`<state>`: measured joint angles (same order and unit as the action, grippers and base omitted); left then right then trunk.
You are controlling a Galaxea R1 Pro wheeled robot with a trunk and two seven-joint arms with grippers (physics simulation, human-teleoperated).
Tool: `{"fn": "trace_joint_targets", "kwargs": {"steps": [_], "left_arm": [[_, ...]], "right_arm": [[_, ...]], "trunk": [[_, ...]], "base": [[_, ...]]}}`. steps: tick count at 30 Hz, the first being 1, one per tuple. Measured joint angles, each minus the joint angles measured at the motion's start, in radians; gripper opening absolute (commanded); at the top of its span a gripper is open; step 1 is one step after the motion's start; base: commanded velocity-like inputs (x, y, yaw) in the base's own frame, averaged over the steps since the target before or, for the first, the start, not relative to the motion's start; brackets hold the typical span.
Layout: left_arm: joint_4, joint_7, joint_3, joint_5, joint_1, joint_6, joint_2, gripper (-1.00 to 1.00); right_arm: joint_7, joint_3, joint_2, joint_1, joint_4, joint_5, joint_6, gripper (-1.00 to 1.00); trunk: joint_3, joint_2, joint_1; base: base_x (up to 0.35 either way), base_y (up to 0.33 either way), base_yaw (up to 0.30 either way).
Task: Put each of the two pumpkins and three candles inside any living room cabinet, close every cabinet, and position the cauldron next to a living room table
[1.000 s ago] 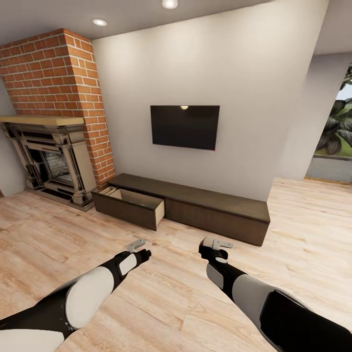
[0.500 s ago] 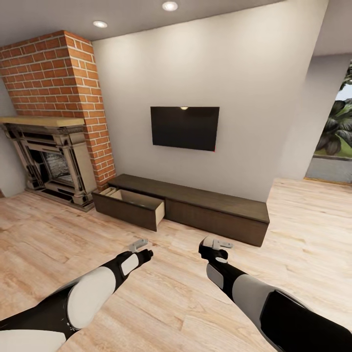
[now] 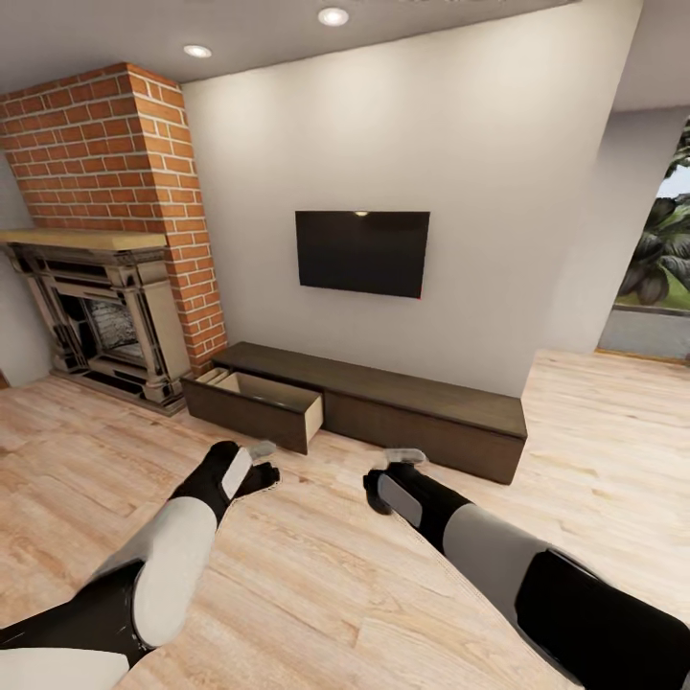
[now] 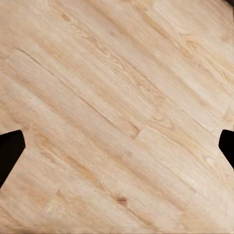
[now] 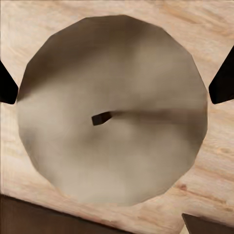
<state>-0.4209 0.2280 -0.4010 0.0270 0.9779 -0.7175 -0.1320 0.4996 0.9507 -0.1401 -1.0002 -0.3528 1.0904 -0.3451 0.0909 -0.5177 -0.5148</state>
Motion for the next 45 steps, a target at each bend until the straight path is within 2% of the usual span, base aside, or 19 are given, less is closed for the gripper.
{"fn": "trace_joint_targets", "kwargs": {"steps": [1, 2, 4, 7, 9, 10, 11, 15, 25, 27, 31, 33, 40, 45], "left_arm": [[-0.056, 0.009, 0.002, 0.001, 0.000, -0.095, 0.001, 1.00], [-0.095, 0.014, 0.004, 0.000, 0.000, -0.157, 0.001, 1.00], [-0.161, 0.018, 0.010, 0.002, 0.000, -0.236, 0.002, 1.00], [-0.194, 0.020, 0.016, 0.015, -0.001, -0.276, 0.006, 1.00], [-0.202, 0.021, 0.020, 0.067, -0.001, -0.292, 0.017, 1.00], [-0.204, 0.018, 0.020, 0.094, -0.002, -0.295, 0.027, 1.00], [-0.206, 0.017, 0.019, 0.102, -0.002, -0.296, 0.032, 1.00], [-0.208, 0.016, 0.015, 0.115, -0.002, -0.291, 0.038, 1.00], [-0.212, 0.023, 0.017, 0.123, -0.002, -0.287, 0.039, 1.00], [-0.212, 0.023, 0.018, 0.125, -0.002, -0.286, 0.041, 1.00], [-0.212, 0.020, 0.018, 0.127, -0.002, -0.285, 0.046, 1.00], [-0.212, 0.019, 0.018, 0.126, -0.002, -0.285, 0.050, 1.00], [-0.210, 0.019, 0.018, 0.127, -0.002, -0.285, 0.051, 1.00], [-0.210, 0.022, 0.018, 0.127, -0.002, -0.285, 0.052, 1.00]], "right_arm": [[0.061, -0.001, 0.000, -0.009, -0.065, 0.006, -0.094, -1.00], [0.099, -0.002, 0.000, -0.013, -0.109, 0.000, -0.158, -1.00], [0.160, -0.002, -0.001, -0.026, -0.174, -0.002, -0.260, -1.00], [0.194, -0.003, -0.001, -0.059, -0.214, -0.001, -0.346, -1.00], [0.204, -0.004, 0.000, -0.096, -0.225, -0.010, -0.420, -1.00], [0.206, -0.005, 0.000, -0.119, -0.228, 0.002, -0.444, -1.00], [0.207, -0.004, 0.001, -0.135, -0.228, -0.012, -0.466, -1.00], [0.208, -0.004, -0.001, -0.164, -0.225, -0.004, -0.485, -1.00], [0.207, -0.002, -0.002, -0.170, -0.225, -0.002, -0.478, -1.00], [0.208, -0.001, -0.002, -0.170, -0.225, -0.003, -0.458, -1.00], [0.212, 0.000, 0.001, -0.169, -0.224, -0.001, -0.371, -1.00], [0.212, -0.001, 0.004, -0.168, -0.224, 0.002, -0.357, -1.00], [0.213, 0.000, 0.006, -0.167, -0.223, 0.004, -0.349, -1.00], [0.213, 0.001, 0.005, -0.167, -0.223, 0.007, -0.352, -1.00]], "trunk": [[-0.003, 0.007, 0.004], [-0.006, 0.014, 0.008], [-0.013, 0.028, 0.015], [-0.022, 0.049, 0.027], [-0.028, 0.063, 0.035], [-0.029, 0.064, 0.035], [-0.029, 0.064, 0.035], [-0.028, 0.064, 0.035], [-0.028, 0.064, 0.035], [-0.028, 0.064, 0.035], [-0.028, 0.064, 0.035], [-0.028, 0.064, 0.035], [-0.028, 0.064, 0.035], [-0.029, 0.064, 0.035]], "base": [[0.000, 0.000, 0.000], [0.000, 0.000, 0.000], [0.000, 0.000, 0.000], [0.000, 0.000, 0.000], [0.000, 0.000, 0.000], [0.000, 0.000, 0.000], [0.000, 0.000, 0.000], [0.000, 0.000, 0.000], [0.061, 0.155, 0.000], [0.182, 0.294, 0.000], [0.204, 0.289, 0.000], [0.213, 0.286, 0.000], [0.240, 0.257, 0.000], [0.324, -0.007, 0.000]]}}
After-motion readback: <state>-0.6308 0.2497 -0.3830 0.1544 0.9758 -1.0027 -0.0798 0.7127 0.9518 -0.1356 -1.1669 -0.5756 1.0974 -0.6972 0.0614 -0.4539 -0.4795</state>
